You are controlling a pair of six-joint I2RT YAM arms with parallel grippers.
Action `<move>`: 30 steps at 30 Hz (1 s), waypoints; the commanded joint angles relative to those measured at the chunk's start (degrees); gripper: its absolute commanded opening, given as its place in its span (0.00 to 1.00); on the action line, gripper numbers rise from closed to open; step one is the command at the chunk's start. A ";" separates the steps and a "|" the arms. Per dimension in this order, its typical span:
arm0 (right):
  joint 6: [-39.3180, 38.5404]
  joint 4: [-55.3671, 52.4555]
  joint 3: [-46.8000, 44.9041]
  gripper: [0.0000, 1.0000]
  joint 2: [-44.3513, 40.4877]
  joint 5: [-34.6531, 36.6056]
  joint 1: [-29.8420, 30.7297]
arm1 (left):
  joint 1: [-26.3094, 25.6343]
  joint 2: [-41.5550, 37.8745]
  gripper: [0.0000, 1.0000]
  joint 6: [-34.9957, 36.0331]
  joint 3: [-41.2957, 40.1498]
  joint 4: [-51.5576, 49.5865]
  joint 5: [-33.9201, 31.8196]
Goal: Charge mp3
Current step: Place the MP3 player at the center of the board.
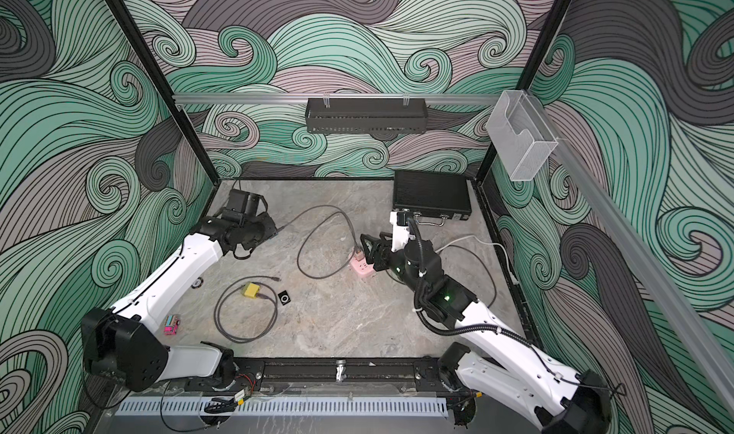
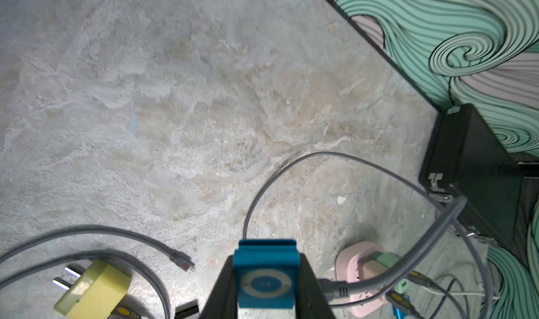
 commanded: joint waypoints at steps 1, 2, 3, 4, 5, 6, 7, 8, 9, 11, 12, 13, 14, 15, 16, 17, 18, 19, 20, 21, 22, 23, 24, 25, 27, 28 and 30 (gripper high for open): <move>1.34 -0.52 3.23 0.65 4.04 -3.67 -1.42 | 2.51 3.35 0.18 2.68 4.46 2.41 1.22; 1.35 -0.10 3.98 0.65 5.49 -4.57 -1.78 | 2.91 5.59 0.18 3.23 5.63 2.63 1.24; 1.33 -0.01 4.99 0.65 7.23 -5.54 -2.26 | 3.43 8.13 0.18 3.44 7.20 2.52 1.03; 1.22 -0.01 6.12 0.64 8.93 -6.35 -2.63 | 4.21 10.66 0.17 3.53 8.84 2.39 0.82; 1.15 0.00 7.03 0.64 10.27 -6.84 -2.99 | 5.02 12.90 0.17 3.45 10.31 2.23 1.07; 1.04 0.30 7.89 0.64 11.68 -7.53 -3.36 | 6.11 15.59 0.17 3.53 12.21 1.61 1.90; 0.78 0.56 8.84 0.64 13.14 -8.22 -3.78 | 7.36 18.22 0.17 3.31 14.73 0.48 3.09; 0.66 0.53 9.66 0.63 14.24 -8.61 -4.11 | 8.08 20.26 0.16 3.27 16.36 0.43 3.51; 0.57 0.49 10.55 0.63 15.27 -9.06 -4.54 | 8.68 22.75 0.16 3.36 17.85 0.73 3.78; 0.17 0.38 12.16 0.63 17.03 -9.73 -5.10 | 9.36 27.09 0.16 3.47 20.52 1.07 4.01; 0.06 -0.02 12.82 0.63 17.78 -9.93 -5.38 | 9.58 29.51 0.16 3.28 22.51 -0.10 4.30; -0.10 -0.32 13.46 0.62 18.33 -10.21 -5.51 | 9.67 31.71 0.16 3.21 24.04 -0.96 4.40; -0.28 -0.60 13.83 0.62 18.73 -10.44 -5.63 | 9.63 33.18 0.17 3.00 24.56 -1.15 4.48; -0.42 -1.23 14.40 0.62 19.21 -10.43 -5.76 | 9.58 34.41 0.17 2.58 24.44 -0.88 4.58; -0.48 -2.07 14.94 0.61 19.72 -10.16 -5.90 | 9.59 35.37 0.19 2.32 23.94 -0.52 4.47; -0.66 -2.91 15.47 0.61 20.09 -10.20 -6.00 | 9.58 35.94 0.20 2.14 23.49 -0.27 4.13; -1.01 -3.71 15.89 0.60 20.48 -10.32 -5.96 | 9.58 36.63 0.20 2.00 23.06 -0.02 3.86; -1.19 -4.11 15.97 0.60 20.68 -10.44 -6.02 | 9.58 37.33 0.20 2.12 22.80 0.01 3.43; -1.20 -4.33 16.01 0.60 20.88 -10.45 -6.11 | 9.58 37.98 0.20 2.11 22.70 0.03 3.06; -1.32 -4.74 16.13 0.60 21.07 -10.58 -6.12 | 9.45 38.87 0.21 2.13 22.68 -0.10 2.47; -1.45 -5.10 16.27 0.60 21.25 -10.88 -6.11 | 9.49 39.74 0.21 2.04 22.74 -0.32 1.93; -1.64 -5.46 16.27 0.60 21.38 -11.06 -6.12 | 9.48 40.39 0.21 1.91 22.94 -0.47 1.58; -1.81 -5.64 16.20 0.59 21.39 -11.30 -6.10 | 9.50 41.04 0.21 1.95 23.01 -0.48 1.11; -1.88 -5.78 16.16 0.59 21.34 -11.33 -6.12 | 9.41 41.49 0.22 1.82 23.12 -0.47 0.30; -1.99 -6.12 15.97 0.59 21.21 -11.32 -6.10 | 9.41 42.85 0.24 2.03 23.77 -1.14 -1.12; -2.01 -6.29 16.00 0.59 21.28 -11.52 -6.12 | 9.41 43.71 0.25 2.17 24.45 -2.12 -1.92; -2.23 -6.45 16.03 0.59 21.33 -12.47 -6.14 | 9.41 45.24 0.31 2.53 25.62 -3.94 -2.27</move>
